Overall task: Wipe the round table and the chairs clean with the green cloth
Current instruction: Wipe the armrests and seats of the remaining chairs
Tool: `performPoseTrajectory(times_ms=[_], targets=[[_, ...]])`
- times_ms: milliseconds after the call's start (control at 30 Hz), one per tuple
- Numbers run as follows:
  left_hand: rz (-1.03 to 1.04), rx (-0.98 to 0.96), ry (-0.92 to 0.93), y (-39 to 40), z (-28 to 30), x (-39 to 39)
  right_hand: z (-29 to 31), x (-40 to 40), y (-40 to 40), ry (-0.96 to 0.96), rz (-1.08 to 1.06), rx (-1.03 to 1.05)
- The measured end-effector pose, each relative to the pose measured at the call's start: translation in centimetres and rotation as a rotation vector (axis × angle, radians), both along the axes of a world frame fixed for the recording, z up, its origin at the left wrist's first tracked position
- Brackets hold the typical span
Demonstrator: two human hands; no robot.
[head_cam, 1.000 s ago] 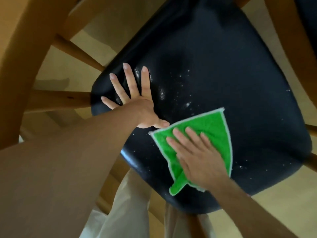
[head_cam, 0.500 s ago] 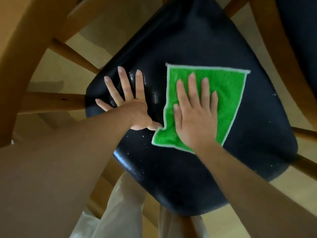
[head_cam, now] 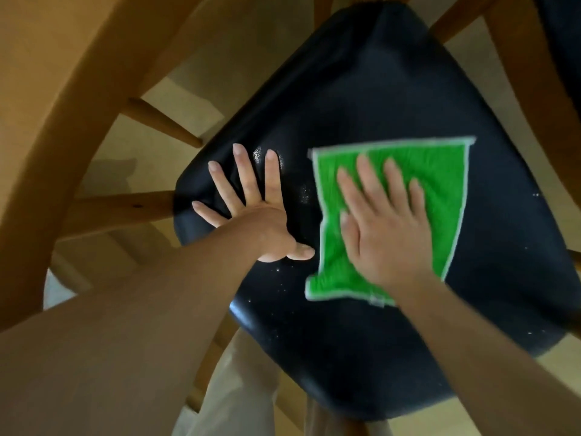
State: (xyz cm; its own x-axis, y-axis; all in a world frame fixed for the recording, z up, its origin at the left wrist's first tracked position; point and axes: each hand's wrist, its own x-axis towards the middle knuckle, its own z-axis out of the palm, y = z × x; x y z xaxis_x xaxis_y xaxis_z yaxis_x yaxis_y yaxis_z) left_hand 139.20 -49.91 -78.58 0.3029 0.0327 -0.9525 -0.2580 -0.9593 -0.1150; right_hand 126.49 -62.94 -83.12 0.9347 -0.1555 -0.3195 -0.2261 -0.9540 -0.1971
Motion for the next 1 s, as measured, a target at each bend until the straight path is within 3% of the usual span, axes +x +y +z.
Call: performPoseTrajectory(times_ms=[133,267,367,533,633,700,867,1000], targets=[[0.007,-0.003,0.003,-0.2,0.3,-0.1,-0.5,8.3,-1.4,-0.039,-0.192,-0.02],[-0.007,-0.015,0.001,-0.1,0.5,-0.2,-0.7,10.0,-0.6,-0.074,-0.255,-0.024],[-0.004,-0.013,0.0,-0.2,0.7,-0.2,-0.8,6.7,0.9,-0.1,-0.159,0.005],[-0.024,0.023,0.013,-0.3,0.8,-0.2,0.1,-5.2,4.3,-0.006,0.002,0.035],[-0.022,0.022,0.009,-0.3,0.6,-0.2,0.2,-8.3,1.2,-0.004,0.074,0.023],[-0.021,0.02,0.0,-0.3,0.6,-0.1,-0.3,-7.3,-2.8,-0.007,-0.074,-0.037],[-0.028,0.0,-0.009,-0.2,0.5,-0.2,-0.4,-3.9,-9.4,0.004,-0.838,-0.068],[-0.026,0.02,0.0,0.0,0.5,-0.3,-0.3,-0.7,-7.6,-0.018,-1.138,-0.092]])
